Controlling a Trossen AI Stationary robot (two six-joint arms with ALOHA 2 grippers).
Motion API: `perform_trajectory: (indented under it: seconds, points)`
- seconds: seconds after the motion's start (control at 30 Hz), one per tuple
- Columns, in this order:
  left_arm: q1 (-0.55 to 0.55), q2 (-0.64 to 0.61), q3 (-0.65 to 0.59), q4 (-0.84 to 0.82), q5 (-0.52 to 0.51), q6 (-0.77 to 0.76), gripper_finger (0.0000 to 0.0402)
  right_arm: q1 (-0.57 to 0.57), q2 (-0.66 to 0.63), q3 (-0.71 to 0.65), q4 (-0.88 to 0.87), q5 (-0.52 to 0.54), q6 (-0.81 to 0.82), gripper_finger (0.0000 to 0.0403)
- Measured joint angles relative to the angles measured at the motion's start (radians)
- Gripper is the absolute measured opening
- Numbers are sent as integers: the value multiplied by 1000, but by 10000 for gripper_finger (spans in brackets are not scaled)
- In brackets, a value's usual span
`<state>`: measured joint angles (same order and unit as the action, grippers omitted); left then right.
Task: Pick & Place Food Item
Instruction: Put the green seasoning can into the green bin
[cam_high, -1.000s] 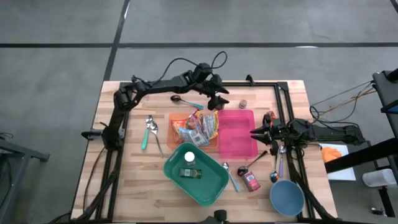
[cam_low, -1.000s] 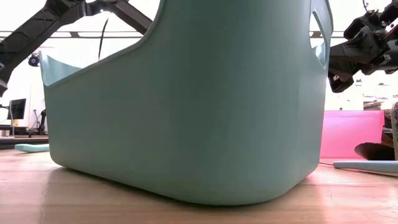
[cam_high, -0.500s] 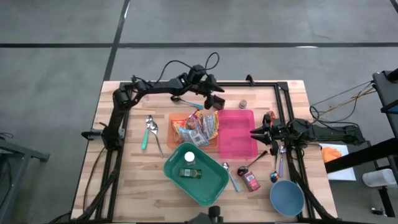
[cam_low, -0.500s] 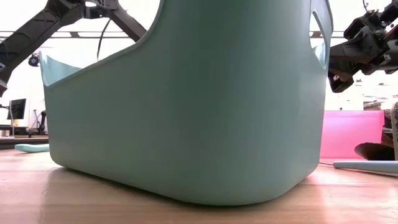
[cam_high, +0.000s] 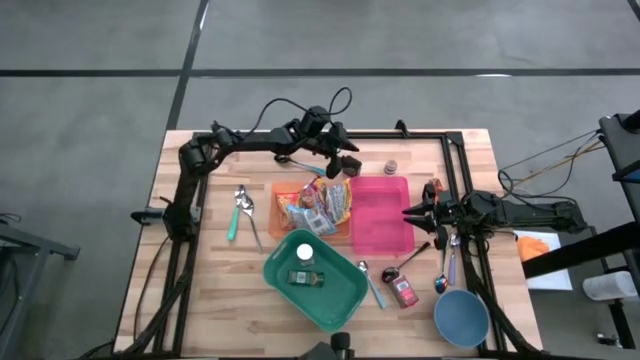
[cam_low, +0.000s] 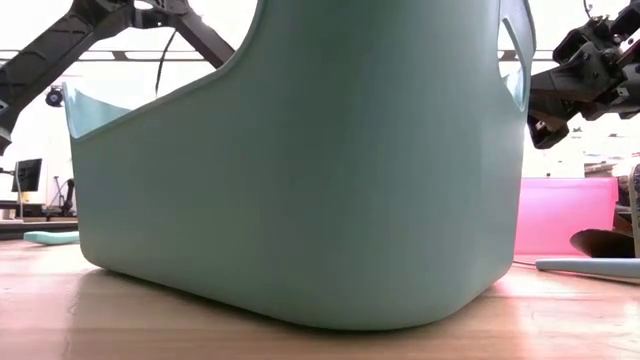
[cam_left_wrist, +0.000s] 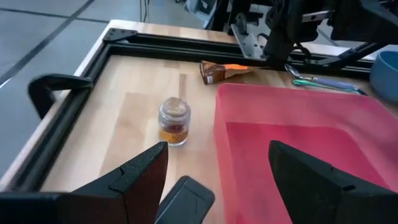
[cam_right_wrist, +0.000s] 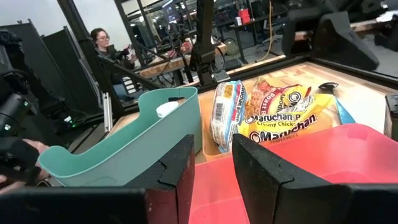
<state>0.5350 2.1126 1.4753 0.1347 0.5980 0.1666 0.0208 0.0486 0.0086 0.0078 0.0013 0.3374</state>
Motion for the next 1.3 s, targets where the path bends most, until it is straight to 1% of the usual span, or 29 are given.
perform_trajectory:
  seconds: [0.1,0.2,0.27,0.33,0.4,0.47,0.53,0.6,0.63,0.67,0.7,0.77,0.87,0.93,1.0,1.13,1.23,1.3]
  points:
    - [2,-36,-25,-17,-12,13,281,0,0,0,0,0,0,107]
    - [1,-76,-77,-15,-41,7,281,0,0,0,0,0,0,107]
    - [-1,-102,-125,11,-57,-47,281,0,-1,0,0,0,0,107]
    - [-9,-128,-183,55,-91,-147,281,0,-1,0,0,0,0,107]
    - [-29,-153,-241,123,-195,-265,281,0,-1,0,0,0,0,107]
    - [-72,-175,-291,198,-353,-317,281,0,0,0,0,0,0,107]
    - [-123,-196,-327,233,-507,-317,279,0,0,0,0,0,0,107]
    - [-171,-205,-339,239,-639,-282,275,0,-1,0,0,0,0,107]
    - [-187,-208,-341,239,-678,-253,271,0,-1,0,0,0,0,107]
    - [-193,-208,-344,240,-692,-222,267,0,-1,0,0,0,0,107]
    - [-193,-208,-344,242,-686,-194,262,0,-1,0,0,0,0,107]
    - [-180,-204,-344,258,-627,-173,253,0,-1,0,0,0,0,107]
    - [-157,-204,-345,287,-552,-202,247,0,-1,0,0,0,0,107]
    - [-148,-203,-345,336,-548,-233,246,0,-1,0,0,0,0,107]
    - [-143,-203,-334,356,-570,-262,246,0,-1,0,0,0,0,107]
    - [-142,-203,-310,275,-583,-269,246,0,-1,0,0,0,0,107]
    - [-144,-214,-313,180,-549,-273,247,0,-1,0,0,0,0,107]
    - [-138,-245,-322,153,-524,-272,253,0,-1,0,0,0,0,107]
